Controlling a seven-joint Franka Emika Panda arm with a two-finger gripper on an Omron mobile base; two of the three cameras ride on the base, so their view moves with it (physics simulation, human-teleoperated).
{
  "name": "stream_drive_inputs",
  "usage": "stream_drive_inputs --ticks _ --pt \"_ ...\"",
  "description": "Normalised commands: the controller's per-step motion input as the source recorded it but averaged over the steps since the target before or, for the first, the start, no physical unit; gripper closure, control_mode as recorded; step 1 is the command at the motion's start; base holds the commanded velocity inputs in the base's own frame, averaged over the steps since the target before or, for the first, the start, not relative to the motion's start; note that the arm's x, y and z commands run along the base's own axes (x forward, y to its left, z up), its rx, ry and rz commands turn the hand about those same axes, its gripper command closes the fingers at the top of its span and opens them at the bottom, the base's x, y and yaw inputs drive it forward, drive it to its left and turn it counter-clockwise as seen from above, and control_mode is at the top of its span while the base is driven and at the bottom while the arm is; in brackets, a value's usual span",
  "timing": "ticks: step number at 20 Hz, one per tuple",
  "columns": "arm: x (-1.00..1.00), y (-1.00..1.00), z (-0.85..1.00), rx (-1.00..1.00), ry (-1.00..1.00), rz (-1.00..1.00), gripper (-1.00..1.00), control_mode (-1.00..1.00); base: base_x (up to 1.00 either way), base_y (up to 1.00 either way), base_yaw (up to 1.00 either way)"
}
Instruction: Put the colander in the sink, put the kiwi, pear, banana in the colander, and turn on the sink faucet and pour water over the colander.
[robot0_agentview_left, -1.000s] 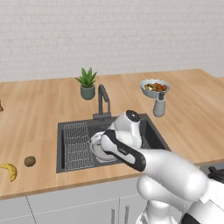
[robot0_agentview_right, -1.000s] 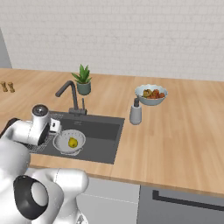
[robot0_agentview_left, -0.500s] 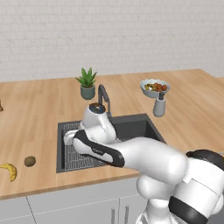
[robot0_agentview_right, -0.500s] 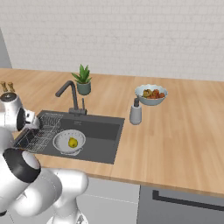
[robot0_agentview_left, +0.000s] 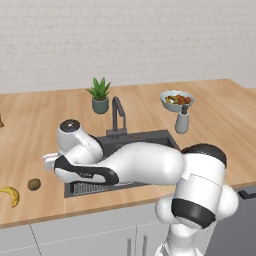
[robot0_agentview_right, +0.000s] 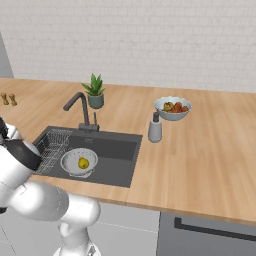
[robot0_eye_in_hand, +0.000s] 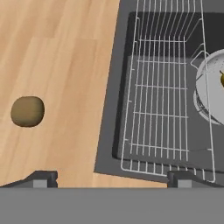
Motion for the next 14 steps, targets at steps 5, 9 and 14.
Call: stream_drive_inputs --ticks 5,9,14 --pt "-0.03 0.44 -0.13 0.03 0.04 -0.18 -1.00 -1.00 0.00 0.00 0.00" --pt "-0.13 0.33 -0.32 0.08 0.00 -0.17 -1.00 -1.00 0.00 0.00 0.00" --pt "-0.05 0.11 -0.25 0.05 -0.02 -0.13 -1.00 -1.00 0.00 0.00 0.00"
